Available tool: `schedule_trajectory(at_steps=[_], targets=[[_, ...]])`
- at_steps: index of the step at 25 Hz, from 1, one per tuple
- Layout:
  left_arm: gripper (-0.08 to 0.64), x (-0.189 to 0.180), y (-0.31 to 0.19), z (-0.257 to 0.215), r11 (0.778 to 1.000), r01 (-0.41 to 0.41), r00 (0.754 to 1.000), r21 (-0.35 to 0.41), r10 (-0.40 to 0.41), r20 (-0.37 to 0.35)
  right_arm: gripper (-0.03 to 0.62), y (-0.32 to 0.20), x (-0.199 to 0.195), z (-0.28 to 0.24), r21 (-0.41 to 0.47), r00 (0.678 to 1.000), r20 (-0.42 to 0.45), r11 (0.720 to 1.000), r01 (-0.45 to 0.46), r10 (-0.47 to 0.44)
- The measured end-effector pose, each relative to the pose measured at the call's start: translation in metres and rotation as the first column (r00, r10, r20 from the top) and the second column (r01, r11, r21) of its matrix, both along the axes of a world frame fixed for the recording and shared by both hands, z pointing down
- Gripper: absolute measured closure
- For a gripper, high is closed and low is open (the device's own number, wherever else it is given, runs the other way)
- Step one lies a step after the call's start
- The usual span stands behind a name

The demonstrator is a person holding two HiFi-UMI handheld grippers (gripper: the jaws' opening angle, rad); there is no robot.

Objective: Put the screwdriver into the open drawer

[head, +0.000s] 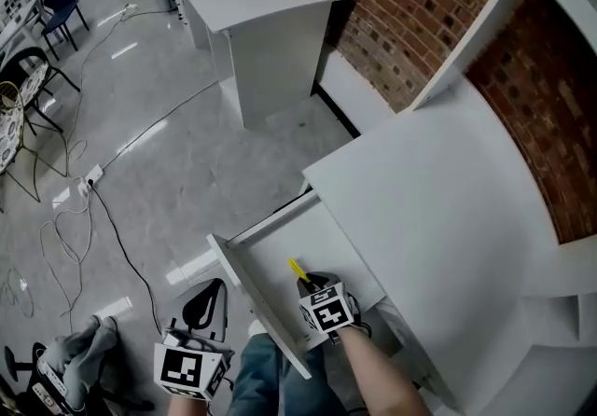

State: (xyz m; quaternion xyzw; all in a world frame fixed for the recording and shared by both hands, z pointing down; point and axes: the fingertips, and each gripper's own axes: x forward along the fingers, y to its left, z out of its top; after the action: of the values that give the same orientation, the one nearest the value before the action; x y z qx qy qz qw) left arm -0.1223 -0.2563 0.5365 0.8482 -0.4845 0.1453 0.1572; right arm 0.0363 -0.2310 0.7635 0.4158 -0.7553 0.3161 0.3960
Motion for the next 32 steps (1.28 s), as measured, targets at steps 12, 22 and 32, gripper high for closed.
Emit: schedule_trajectory(at_steps=[12,22,32], targets=[[0.546,-0.032,-0.011,0.033,0.995,0.079,0.996,-0.062,-0.077,0.033,0.509,-0.005,-0.018,0.066,-0.103,0.996,-0.070,0.994,0.040,-0.047],[0.546,-0.028,-0.008,0.014,0.996,0.080,0.997,-0.039,-0.079,0.021,0.345,0.000,-0.033,0.052,-0.124,0.997,-0.051,0.991,0.052,-0.058],[0.546,-0.025,-0.005,-0.055,0.994,0.079,0.997,0.079,-0.077,-0.025,0.324,-0.034,-0.019,-0.073,0.080,1.000,0.013,0.997,0.005,-0.006]])
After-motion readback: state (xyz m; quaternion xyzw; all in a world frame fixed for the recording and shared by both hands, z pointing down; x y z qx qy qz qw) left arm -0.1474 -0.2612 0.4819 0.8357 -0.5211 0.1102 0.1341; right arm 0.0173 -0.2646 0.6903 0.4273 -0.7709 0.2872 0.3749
